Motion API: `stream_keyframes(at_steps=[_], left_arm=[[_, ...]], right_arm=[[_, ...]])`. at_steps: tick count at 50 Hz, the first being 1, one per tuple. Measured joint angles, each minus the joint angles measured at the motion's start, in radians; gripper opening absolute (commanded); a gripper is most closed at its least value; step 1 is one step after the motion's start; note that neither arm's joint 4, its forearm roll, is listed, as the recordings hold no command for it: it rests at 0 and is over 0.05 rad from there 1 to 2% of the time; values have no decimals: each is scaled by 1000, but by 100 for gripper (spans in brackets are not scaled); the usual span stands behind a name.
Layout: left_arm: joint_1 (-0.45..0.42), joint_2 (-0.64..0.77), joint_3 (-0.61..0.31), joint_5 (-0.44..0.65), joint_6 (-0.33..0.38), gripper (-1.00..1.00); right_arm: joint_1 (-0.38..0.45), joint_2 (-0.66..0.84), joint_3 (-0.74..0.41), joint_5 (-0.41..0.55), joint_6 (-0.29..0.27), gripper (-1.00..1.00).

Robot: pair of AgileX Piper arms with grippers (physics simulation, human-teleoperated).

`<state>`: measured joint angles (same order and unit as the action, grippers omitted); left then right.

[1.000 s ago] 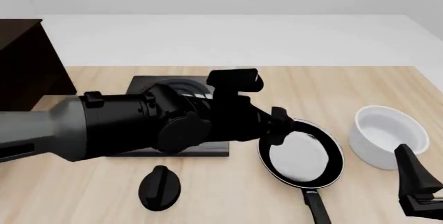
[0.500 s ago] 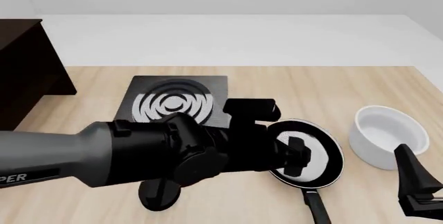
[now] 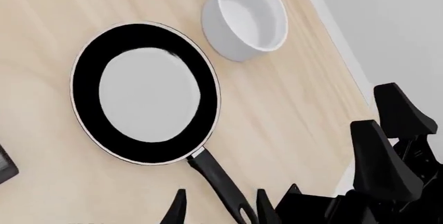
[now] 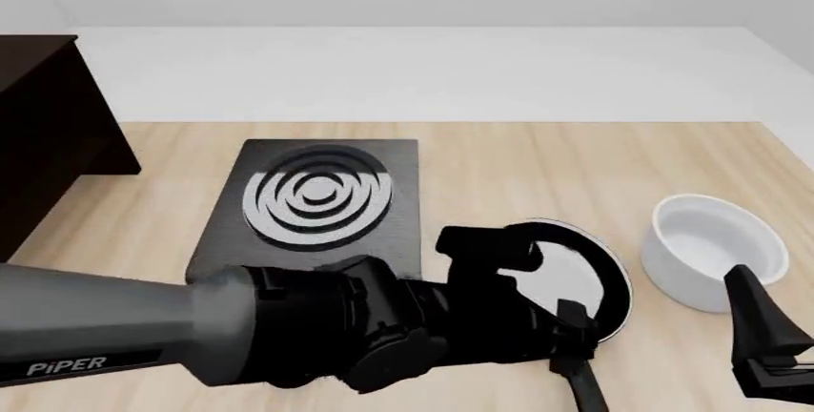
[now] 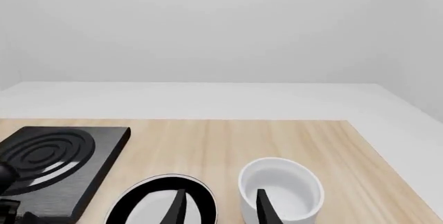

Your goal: Put the frying pan under the cabinet shelf.

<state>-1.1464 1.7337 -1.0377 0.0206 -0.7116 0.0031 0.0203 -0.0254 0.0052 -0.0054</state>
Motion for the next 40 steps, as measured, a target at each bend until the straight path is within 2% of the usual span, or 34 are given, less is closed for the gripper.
stream_keyframes(at_steps=[40], left_arm=[[-59,103,32,-120,-98,100]], right_arm=[[0,1,0,0,0,100]])
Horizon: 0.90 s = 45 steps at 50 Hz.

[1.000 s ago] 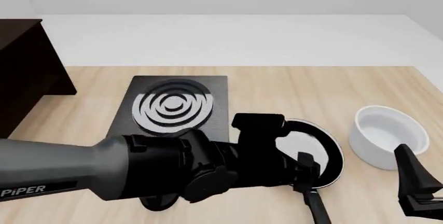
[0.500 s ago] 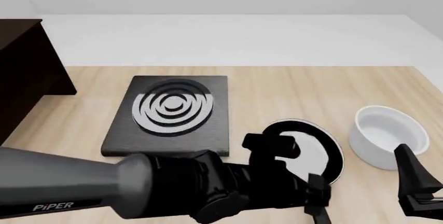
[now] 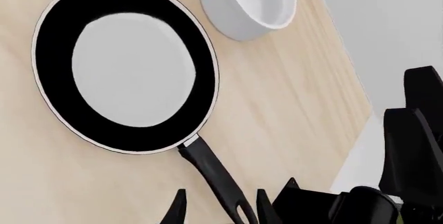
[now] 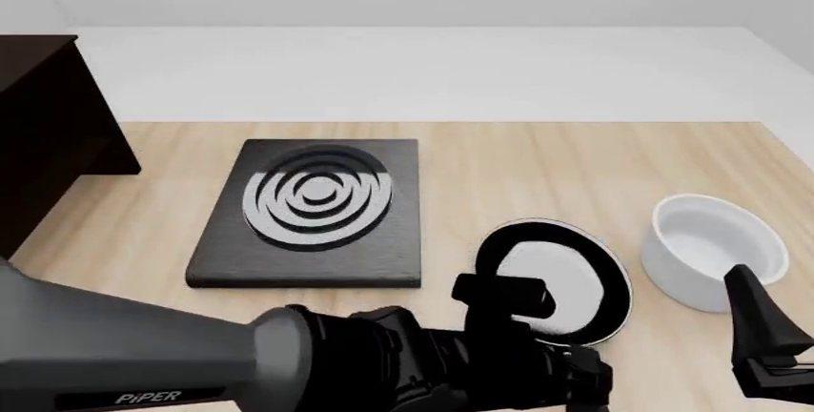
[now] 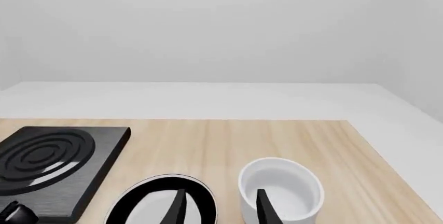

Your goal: Put the frying pan under the cabinet shelf.

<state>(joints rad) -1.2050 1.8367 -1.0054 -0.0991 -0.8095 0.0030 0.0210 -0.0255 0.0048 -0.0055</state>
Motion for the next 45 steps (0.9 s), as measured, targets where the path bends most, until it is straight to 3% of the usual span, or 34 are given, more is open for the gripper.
stream_keyframes(at_steps=[45], left_arm=[[-51,106,-22,-102,-74,100]], right_arm=[[0,0,0,0,0,100]])
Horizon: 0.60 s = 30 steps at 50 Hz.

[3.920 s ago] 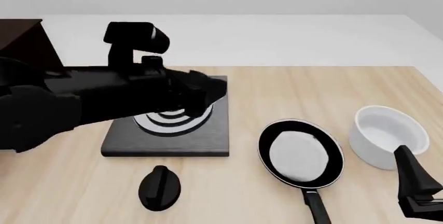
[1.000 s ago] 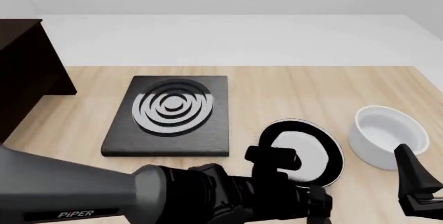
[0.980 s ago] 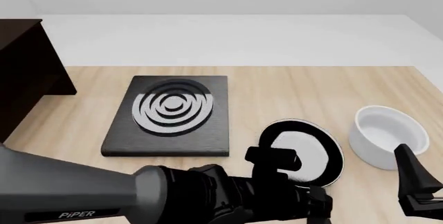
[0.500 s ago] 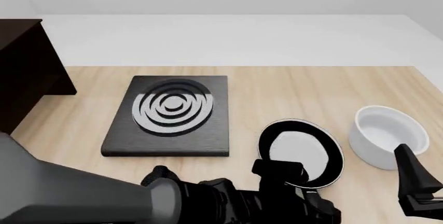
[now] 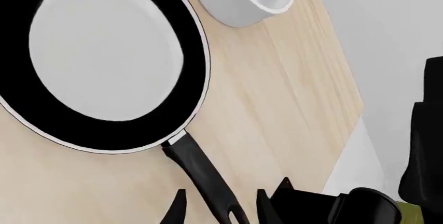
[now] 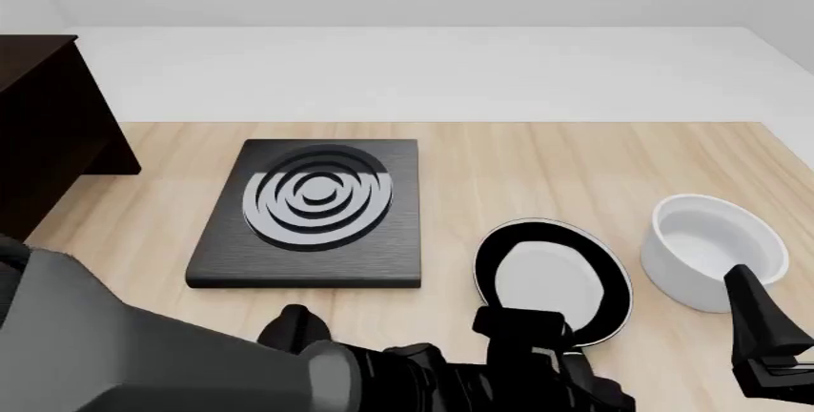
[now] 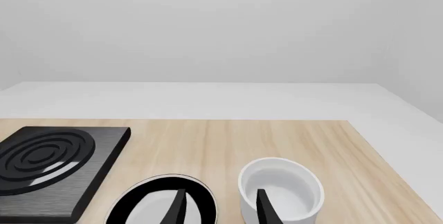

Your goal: Put the frying pan under the cabinet shelf.

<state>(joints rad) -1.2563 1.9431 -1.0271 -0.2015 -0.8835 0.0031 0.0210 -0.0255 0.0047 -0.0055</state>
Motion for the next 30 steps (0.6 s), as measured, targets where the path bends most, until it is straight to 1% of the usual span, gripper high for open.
stream_keyframes(at_steps=[30], left_arm=[[-3,62,-4,-68,-34,100]], right_arm=[[0,0,0,0,0,100]])
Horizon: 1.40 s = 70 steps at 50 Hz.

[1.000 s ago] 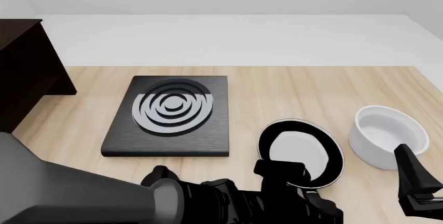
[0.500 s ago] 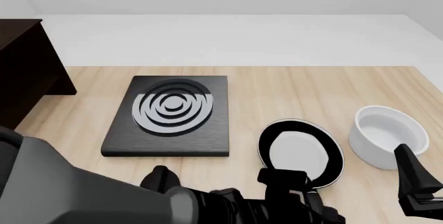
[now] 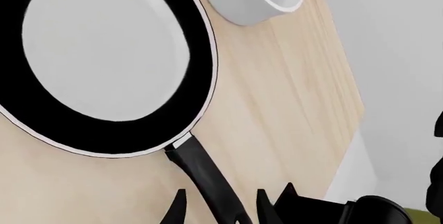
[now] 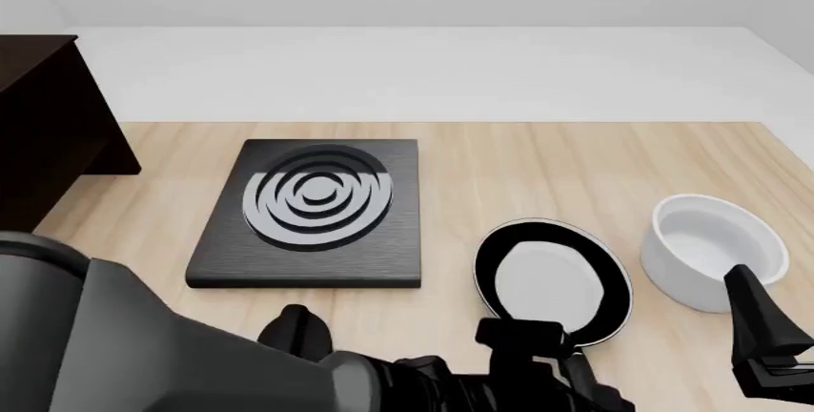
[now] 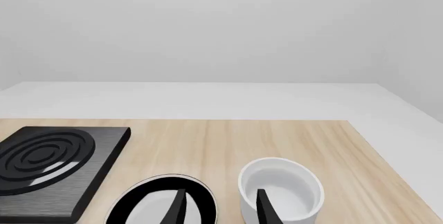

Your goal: Put the frying pan under the cabinet shelf.

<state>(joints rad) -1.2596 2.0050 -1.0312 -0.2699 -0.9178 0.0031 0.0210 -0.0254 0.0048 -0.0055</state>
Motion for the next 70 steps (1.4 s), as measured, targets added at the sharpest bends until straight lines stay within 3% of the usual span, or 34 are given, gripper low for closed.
stream_keyframes(at_steps=[41,42,59,70], left_arm=[[4,92,-12,-116,-28,100],[4,93,-11,-120,-30,-100],[6,111,6,-167,-87,-100],[27,52,67,-190,-109,-100]], right_arm=[[0,0,0,0,0,100],[0,0,0,0,0,100],[0,0,0,0,0,100],[0,0,0,0,0,100]])
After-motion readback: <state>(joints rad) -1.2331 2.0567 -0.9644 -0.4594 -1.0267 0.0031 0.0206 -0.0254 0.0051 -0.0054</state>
